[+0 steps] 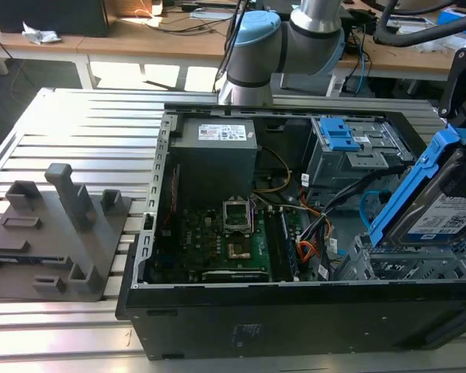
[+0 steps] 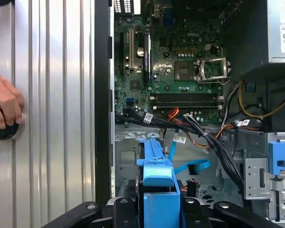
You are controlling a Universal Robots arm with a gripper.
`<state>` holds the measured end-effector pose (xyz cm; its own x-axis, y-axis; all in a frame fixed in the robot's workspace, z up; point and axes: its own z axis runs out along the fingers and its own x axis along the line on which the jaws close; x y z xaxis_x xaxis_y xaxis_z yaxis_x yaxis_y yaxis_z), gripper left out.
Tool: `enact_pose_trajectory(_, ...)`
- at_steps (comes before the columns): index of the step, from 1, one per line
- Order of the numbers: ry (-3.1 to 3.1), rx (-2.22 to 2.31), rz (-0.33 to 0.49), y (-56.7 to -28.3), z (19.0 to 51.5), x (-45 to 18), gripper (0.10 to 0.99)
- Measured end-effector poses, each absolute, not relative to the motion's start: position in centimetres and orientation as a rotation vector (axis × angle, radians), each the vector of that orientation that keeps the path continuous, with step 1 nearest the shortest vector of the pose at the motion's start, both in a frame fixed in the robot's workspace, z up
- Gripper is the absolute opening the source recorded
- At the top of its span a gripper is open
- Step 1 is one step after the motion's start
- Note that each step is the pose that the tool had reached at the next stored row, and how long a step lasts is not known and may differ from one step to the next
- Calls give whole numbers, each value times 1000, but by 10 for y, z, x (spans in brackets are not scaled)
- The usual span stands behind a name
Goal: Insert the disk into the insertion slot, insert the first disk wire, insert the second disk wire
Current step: 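Insert the disk into the insertion slot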
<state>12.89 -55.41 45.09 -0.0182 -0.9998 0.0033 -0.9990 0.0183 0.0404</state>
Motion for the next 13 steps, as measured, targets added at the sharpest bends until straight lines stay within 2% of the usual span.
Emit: enact_pose_trajectory(13, -2219, 2179, -41, -548, 427, 132, 365)
